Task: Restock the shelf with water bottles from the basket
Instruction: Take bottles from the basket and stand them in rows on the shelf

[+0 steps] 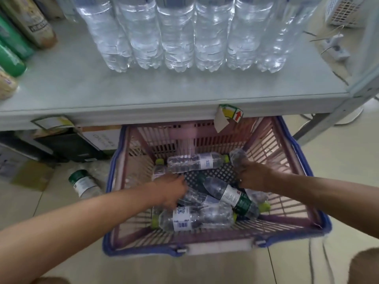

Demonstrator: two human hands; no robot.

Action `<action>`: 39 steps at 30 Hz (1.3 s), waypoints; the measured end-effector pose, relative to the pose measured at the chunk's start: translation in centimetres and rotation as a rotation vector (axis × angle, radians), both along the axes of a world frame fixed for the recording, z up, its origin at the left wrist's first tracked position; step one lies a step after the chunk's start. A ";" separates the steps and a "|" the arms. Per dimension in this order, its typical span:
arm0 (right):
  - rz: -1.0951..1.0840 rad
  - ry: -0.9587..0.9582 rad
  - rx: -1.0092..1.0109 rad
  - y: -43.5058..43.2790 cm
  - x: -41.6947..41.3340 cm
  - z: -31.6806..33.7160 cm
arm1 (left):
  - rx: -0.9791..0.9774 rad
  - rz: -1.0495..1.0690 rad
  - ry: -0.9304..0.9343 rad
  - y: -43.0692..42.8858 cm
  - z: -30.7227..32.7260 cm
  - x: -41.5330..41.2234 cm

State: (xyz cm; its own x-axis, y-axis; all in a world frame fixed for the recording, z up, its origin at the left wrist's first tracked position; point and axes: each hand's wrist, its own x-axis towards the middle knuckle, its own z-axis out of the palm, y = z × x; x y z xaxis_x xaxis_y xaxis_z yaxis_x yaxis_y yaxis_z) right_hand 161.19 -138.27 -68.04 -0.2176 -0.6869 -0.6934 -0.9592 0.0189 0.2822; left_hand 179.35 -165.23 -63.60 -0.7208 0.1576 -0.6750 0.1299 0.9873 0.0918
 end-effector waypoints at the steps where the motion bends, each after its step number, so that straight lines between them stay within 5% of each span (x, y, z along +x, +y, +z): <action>1: -0.032 -0.073 -0.126 -0.9 -0.3 0.9 | 0.018 0.009 -0.010 0.9 0.6 -0.1; 5: 0.241 0.049 -0.225 -1.8 -0.1 1.9 | 0.049 -0.044 -0.131 4.4 -0.4 0.5; 8: 0.245 0.016 -0.221 -2.3 0.7 3.5 | -0.031 -0.041 -0.189 5.3 0.8 1.0; 11: 0.014 -0.178 -0.344 -3.4 1.3 6.3 | -0.039 0.011 -0.273 5.6 0.5 0.5; 15: -0.305 -0.376 -0.409 -4.5 2.5 9.9 | 0.181 0.252 -0.461 4.5 0.0 -0.1; 21: -0.499 -0.517 -0.642 -6.6 3.4 18.6 | 0.470 0.415 -0.263 -0.1 2.0 2.1; 25: -0.483 -0.624 -0.914 -6.5 4.9 25.1 | 0.550 0.543 0.055 -4.1 5.9 1.3; 31: -0.497 -0.752 -1.054 -7.0 4.7 28.8 | 0.313 0.536 -0.038 -2.5 5.6 1.7; 34: -0.461 -0.717 -0.941 -7.2 4.2 30.3 | 0.319 0.696 -0.073 -1.4 4.5 -0.2; 39: -0.427 -0.664 -0.830 -7.4 3.8 30.8 | 0.658 1.404 -0.323 3.4 4.5 -1.7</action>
